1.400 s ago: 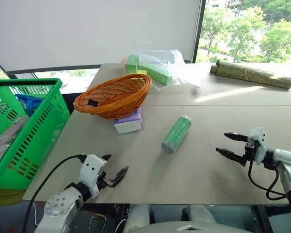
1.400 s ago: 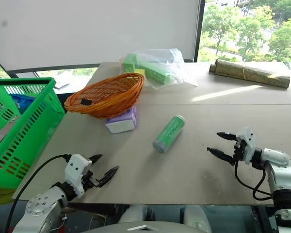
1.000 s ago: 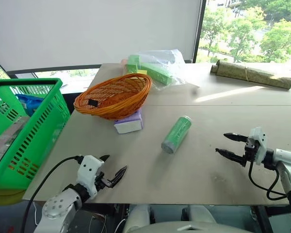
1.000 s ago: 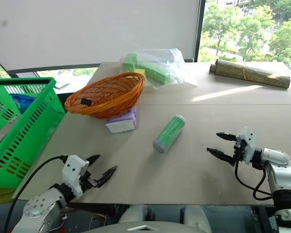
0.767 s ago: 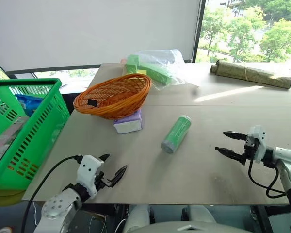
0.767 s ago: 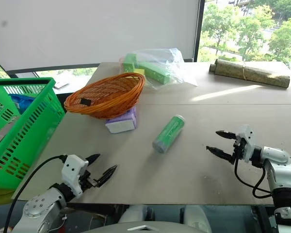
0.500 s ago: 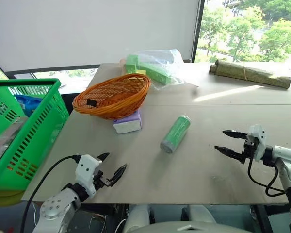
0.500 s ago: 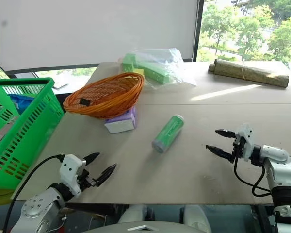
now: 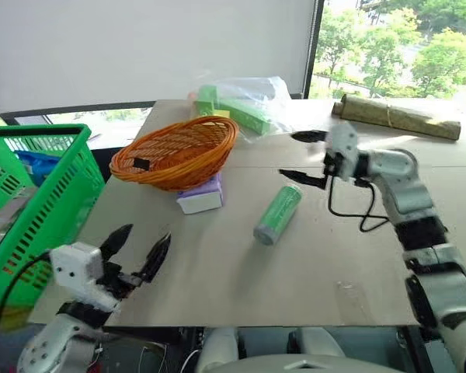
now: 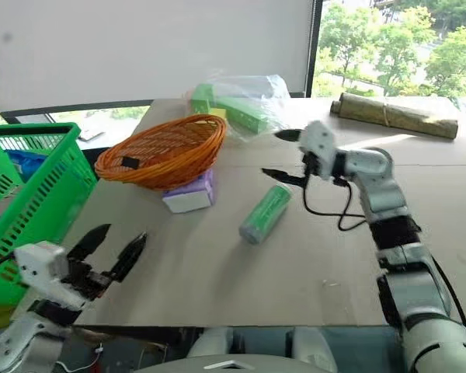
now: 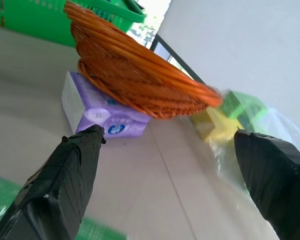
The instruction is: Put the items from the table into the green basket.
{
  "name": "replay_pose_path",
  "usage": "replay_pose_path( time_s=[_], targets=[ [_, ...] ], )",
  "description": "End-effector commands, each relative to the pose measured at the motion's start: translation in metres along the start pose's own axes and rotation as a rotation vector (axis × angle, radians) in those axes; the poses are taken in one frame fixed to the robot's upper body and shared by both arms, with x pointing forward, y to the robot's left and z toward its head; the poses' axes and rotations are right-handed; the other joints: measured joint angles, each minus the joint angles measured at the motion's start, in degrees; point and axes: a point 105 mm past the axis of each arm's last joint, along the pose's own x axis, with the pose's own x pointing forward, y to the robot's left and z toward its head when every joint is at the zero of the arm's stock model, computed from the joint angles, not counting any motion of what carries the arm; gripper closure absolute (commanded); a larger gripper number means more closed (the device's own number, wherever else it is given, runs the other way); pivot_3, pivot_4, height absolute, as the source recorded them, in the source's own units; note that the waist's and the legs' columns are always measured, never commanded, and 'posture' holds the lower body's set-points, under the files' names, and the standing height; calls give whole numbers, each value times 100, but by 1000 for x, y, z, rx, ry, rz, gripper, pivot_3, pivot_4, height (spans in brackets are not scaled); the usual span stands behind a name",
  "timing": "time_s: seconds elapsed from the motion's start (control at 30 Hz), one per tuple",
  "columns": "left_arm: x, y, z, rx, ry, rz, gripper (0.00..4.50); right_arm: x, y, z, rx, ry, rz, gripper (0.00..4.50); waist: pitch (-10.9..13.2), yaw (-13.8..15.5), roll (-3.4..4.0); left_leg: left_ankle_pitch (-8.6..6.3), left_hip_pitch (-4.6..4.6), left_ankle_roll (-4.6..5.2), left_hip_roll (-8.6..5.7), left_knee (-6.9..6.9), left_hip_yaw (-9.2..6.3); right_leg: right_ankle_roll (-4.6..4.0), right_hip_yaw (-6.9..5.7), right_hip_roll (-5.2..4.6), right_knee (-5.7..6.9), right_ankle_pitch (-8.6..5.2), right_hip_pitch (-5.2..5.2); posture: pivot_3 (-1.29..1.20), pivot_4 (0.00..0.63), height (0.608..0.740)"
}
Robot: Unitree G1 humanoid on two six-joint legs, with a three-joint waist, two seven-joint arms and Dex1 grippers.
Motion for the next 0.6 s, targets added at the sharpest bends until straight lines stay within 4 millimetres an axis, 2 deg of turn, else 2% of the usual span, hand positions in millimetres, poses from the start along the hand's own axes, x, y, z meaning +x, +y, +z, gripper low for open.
replay_pose_path(
  time_s=[0.03,0.2,0.3,0.47,0.6],
  targets=[
    [-8,-9,28,38,-82,-34,74,28,-7,19,-145,8,56,0,1,104,-4,-1,-1,-1,-3,0,1,0,-1,-3,-1,0,0,127,0,740],
    [-18,-12,35,26,-64,-45,74,61,4,36,-247,-6,229,0,2,285,-19,-1,-5,-2,-8,1,2,-19,-3,-13,-5,-11,0,178,0,740],
    [-24,-19,34,31,-27,-65,74,76,10,35,-238,19,301,0,2,292,-32,-1,-5,-2,-9,2,4,-20,-3,-16,-5,-12,0,202,0,740],
    [-29,-25,30,31,-10,-47,74,96,8,32,-245,74,303,0,6,336,-32,-2,-4,-4,-8,2,4,-22,-5,-17,-4,-13,-2,256,0,740],
    [-29,-28,34,41,-37,-23,74,106,7,28,-310,135,305,0,9,426,-35,-3,-7,-5,-6,-7,5,-25,-5,-15,-4,-15,-11,269,0,740]
  ],
)
